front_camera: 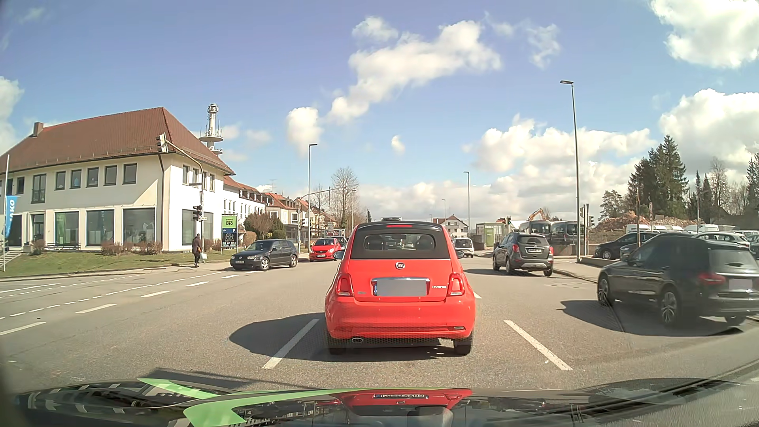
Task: Follow the waypoints while adhering to traffic rules and regulations
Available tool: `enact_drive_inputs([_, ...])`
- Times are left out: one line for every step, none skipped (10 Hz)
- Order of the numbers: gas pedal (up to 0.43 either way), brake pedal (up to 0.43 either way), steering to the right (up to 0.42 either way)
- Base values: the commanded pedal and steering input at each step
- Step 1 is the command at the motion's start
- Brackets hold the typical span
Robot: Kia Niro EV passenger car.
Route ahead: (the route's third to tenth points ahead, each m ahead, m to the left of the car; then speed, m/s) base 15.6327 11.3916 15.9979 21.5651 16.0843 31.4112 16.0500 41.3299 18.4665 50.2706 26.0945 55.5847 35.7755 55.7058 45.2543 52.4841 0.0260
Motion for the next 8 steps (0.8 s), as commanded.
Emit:
enact_drive_inputs([0.0,0.226,0.0])
enact_drive_inputs([0.0,0.024,0.0])
enact_drive_inputs([0.0,0.0,0.0])
enact_drive_inputs([0.0,0.0,0.0])
enact_drive_inputs([0.0,0.0,0.0])
enact_drive_inputs([0.0,0.0,0.0])
enact_drive_inputs([0.008,0.0,0.0])
enact_drive_inputs([0.02,0.0,-0.001])
